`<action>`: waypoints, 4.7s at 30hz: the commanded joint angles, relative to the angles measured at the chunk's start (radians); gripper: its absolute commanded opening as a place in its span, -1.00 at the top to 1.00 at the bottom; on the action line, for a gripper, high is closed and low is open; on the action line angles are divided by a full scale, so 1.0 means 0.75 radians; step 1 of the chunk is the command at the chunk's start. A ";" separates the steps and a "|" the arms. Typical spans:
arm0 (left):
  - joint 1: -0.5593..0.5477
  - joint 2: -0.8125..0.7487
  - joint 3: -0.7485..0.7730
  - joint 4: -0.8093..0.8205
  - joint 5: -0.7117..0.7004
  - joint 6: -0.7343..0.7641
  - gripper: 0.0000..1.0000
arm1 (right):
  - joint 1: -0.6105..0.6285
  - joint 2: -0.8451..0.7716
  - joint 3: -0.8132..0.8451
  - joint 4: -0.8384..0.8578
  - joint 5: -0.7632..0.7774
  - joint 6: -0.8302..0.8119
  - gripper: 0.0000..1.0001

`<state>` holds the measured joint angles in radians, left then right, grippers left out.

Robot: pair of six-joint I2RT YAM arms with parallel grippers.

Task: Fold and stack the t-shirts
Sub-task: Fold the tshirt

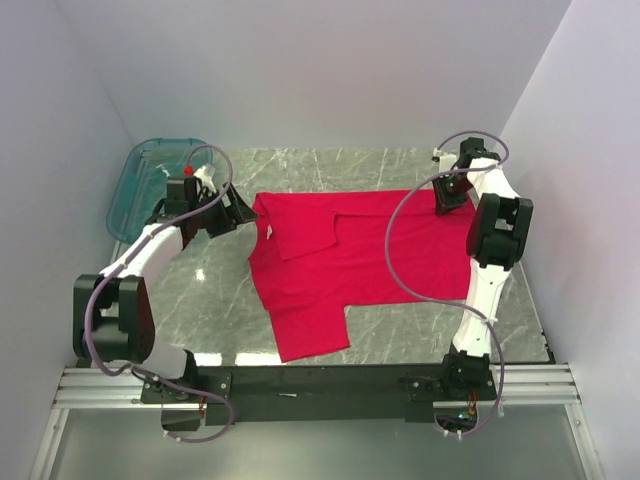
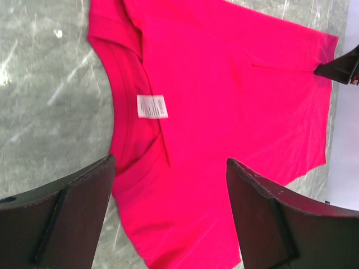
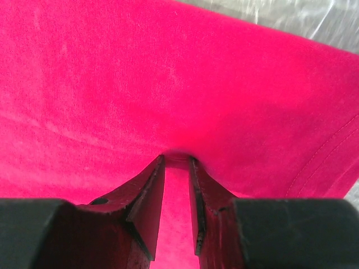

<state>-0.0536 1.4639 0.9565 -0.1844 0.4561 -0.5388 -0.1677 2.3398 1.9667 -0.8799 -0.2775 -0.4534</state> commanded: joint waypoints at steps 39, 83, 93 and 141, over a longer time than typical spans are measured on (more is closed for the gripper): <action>-0.830 -0.629 -0.549 -0.672 -0.285 -0.909 0.03 | 0.273 -1.931 -1.831 0.490 -0.647 -0.655 -0.91; -1.348 -0.371 -0.502 -0.554 -0.647 -1.276 0.99 | 0.177 -1.913 -1.718 0.372 -0.487 -0.741 -0.83; -1.342 -0.418 -0.476 -0.525 -0.627 -1.188 0.99 | -0.171 -1.557 -1.532 0.220 0.169 -0.913 -0.68; -1.293 -0.422 -0.455 -0.513 -0.604 -1.133 0.99 | -0.593 -0.917 -1.354 0.187 0.110 -1.195 0.92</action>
<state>-1.0306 1.1637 0.5758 -0.5659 0.0025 -1.4059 -0.6094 1.6413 0.9356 -0.7620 -0.1772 -1.3487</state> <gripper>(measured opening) 0.012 0.091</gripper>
